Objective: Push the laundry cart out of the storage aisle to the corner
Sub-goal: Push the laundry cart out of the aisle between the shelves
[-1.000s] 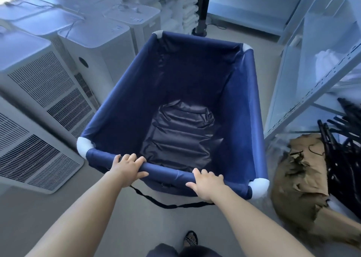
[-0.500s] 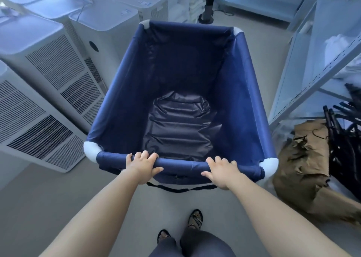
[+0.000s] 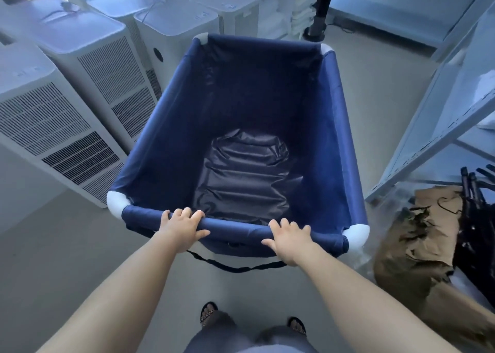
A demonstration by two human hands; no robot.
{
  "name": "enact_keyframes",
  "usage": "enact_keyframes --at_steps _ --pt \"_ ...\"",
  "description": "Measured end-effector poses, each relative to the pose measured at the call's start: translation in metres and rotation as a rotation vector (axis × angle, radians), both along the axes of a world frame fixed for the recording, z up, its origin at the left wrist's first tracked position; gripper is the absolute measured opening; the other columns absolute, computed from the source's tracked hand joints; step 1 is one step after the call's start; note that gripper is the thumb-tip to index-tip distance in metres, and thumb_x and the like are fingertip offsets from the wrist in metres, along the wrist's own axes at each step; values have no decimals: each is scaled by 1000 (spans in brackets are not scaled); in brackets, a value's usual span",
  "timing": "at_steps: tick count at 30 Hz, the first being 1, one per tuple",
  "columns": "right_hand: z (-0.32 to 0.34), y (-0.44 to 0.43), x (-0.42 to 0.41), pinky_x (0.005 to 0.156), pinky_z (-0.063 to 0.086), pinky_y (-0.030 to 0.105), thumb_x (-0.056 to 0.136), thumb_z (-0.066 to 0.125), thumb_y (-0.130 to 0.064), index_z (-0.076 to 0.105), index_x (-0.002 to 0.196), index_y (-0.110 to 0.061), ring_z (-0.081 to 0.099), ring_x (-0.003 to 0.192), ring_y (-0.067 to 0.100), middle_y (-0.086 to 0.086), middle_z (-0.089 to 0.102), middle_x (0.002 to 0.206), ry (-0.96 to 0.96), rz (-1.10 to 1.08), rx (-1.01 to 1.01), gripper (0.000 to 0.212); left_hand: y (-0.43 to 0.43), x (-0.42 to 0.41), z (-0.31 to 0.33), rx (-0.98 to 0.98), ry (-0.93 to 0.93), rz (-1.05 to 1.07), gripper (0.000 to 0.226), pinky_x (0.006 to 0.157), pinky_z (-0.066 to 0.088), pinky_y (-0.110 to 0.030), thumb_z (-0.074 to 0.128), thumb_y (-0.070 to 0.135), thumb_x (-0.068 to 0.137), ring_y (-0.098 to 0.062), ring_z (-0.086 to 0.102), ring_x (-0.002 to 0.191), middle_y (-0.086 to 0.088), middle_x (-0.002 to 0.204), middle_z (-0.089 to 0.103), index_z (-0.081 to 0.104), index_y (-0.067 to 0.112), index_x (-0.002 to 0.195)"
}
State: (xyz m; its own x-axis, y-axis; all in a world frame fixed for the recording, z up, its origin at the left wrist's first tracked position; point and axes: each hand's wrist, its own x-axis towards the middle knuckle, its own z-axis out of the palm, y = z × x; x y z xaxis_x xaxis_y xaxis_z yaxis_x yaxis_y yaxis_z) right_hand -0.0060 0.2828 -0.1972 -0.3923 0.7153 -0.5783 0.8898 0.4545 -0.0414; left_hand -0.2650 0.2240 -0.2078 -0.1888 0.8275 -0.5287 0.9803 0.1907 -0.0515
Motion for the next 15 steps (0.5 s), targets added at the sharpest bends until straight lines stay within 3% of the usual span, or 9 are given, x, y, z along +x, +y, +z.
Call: enact_keyframes --at_steps 7,15 --pt "2 -13 24 96 35 49 98 30 -50 28 135 -15 43 117 30 11 43 131 13 168 -38 50 -40 37 5 27 104 70 51 113 21 -46 30 55 95 -19 36 128 1 133 43 30 27 137" --pt "-5 -30 59 90 38 45 98 31 -51 32 131 -13 46 113 30 11 47 125 105 329 -57 51 -89 77 -5 32 92 259 57 116 14 -46 33 64 89 -18 32 130 4 131 41 30 31 136"
